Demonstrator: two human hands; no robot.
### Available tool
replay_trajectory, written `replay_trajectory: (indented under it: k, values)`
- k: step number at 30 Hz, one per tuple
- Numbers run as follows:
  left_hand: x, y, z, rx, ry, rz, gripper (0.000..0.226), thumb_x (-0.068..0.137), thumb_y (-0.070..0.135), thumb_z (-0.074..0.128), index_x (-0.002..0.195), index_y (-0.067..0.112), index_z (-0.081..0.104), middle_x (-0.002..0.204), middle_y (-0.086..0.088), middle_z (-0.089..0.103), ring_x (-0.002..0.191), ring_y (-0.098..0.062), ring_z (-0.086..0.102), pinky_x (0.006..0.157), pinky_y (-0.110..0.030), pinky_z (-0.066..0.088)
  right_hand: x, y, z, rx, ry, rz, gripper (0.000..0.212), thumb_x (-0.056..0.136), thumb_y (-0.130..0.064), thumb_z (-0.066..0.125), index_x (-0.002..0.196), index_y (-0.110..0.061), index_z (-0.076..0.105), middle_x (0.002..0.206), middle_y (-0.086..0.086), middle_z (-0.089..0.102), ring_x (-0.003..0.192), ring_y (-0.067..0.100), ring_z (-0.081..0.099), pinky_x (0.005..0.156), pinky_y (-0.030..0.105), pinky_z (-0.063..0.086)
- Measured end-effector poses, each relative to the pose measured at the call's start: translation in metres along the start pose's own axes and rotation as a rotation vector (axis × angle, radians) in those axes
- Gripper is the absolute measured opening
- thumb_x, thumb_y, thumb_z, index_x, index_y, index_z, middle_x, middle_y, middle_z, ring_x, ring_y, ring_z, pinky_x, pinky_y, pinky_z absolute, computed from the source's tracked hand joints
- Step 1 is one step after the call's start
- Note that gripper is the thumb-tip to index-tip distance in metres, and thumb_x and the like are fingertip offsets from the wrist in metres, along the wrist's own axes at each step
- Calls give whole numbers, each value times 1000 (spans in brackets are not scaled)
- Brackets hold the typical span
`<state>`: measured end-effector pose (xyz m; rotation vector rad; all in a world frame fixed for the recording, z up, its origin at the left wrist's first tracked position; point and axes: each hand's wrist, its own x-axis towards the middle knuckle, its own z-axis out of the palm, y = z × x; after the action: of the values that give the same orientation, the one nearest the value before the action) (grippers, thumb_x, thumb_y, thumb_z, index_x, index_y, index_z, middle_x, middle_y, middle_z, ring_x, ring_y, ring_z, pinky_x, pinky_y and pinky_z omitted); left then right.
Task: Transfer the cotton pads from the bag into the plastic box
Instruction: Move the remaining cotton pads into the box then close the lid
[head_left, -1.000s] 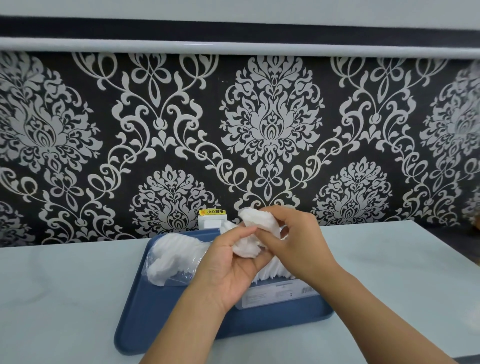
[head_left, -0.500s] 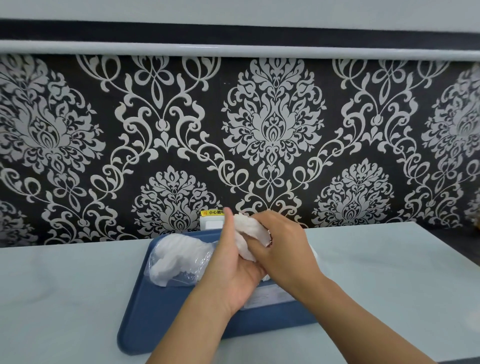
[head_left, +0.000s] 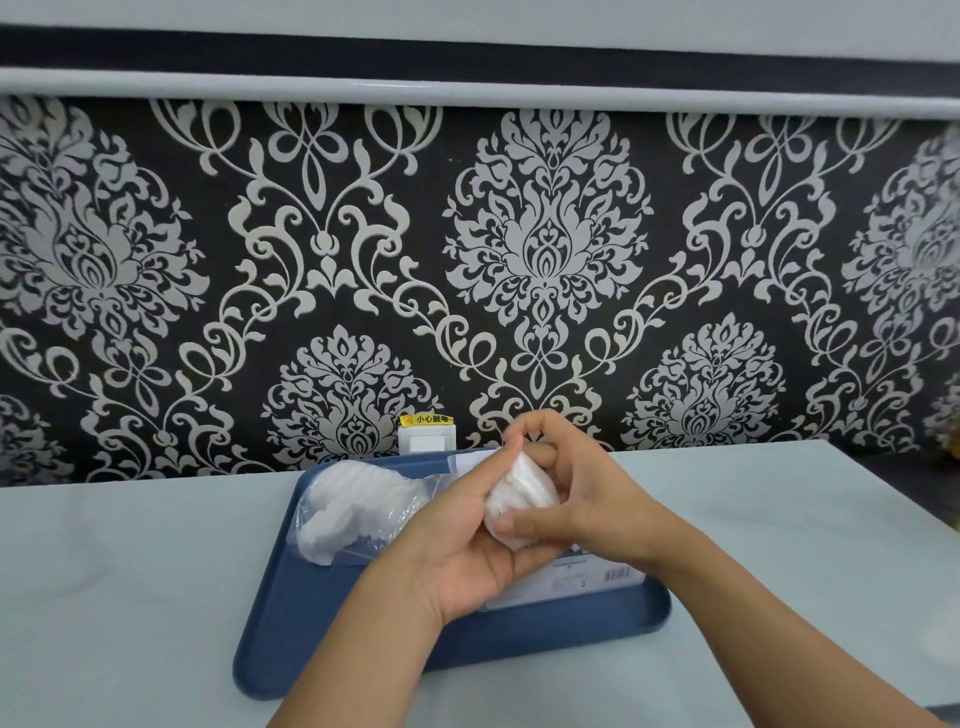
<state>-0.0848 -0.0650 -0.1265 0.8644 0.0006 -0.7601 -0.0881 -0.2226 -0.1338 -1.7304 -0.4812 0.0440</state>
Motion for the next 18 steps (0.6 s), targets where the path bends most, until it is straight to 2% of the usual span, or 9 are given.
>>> replay_trajectory:
  k: [2,3,6,8,10,11,13,16,18]
  values:
    - [0,-2,3,3,14,-3,44,84,35,71,113,2,70,113,-22,73,98,-33,73,86,-49,58,0,0,3,-68,13,11,85,65,2,91,135,-22,50,99,8,73,89,18,70,79,33,57]
    - [1,-2,4,-7,20,-3,45,81,34,73,113,2,70,112,-22,73,96,-33,74,85,-50,59,1,0,4,-117,36,5,87,63,2,93,136,-22,52,101,6,74,91,16,70,82,32,57]
    - [3,-2,3,-39,38,-10,47,77,34,75,114,6,70,108,-19,74,93,-33,74,83,-52,60,2,-3,6,-156,100,-25,72,62,2,93,126,-15,63,105,10,74,94,12,69,87,30,58]
    - [6,-3,2,-44,38,-17,34,76,29,74,104,9,72,95,-14,75,83,-28,74,75,-43,62,1,-5,9,-253,103,-22,74,62,-7,95,128,-18,63,109,1,74,101,6,68,91,26,56]
    - [8,-5,5,-46,51,-28,21,72,22,73,90,11,73,82,-9,74,72,-23,73,68,-34,59,-1,-6,12,-418,64,-9,86,62,-21,96,138,-25,56,122,-13,67,113,-1,62,100,21,49]
    - [9,-6,5,-61,56,-30,19,72,20,74,88,11,74,82,-9,74,71,-23,73,69,-34,57,-2,-7,12,-453,54,1,91,62,-25,96,142,-27,51,126,-16,64,117,-2,59,103,19,46]
    - [12,-5,6,-65,42,-9,26,76,15,74,101,8,74,94,-12,74,78,-26,73,77,-38,58,-3,-8,10,-412,76,-7,95,63,-24,96,144,-30,47,123,-16,63,116,0,60,103,23,47]
    - [17,-4,5,-52,46,30,43,74,7,73,117,7,67,97,-17,72,79,-29,72,65,-38,62,-3,-8,-2,-279,132,-30,91,64,-10,95,141,-29,50,116,-3,71,114,12,66,102,36,53]
    - [19,-5,7,-63,40,42,47,73,8,74,119,8,66,97,-18,72,80,-29,71,64,-38,63,-4,-9,-6,-189,131,-21,87,64,1,92,138,-23,54,114,5,73,112,21,68,98,38,56]
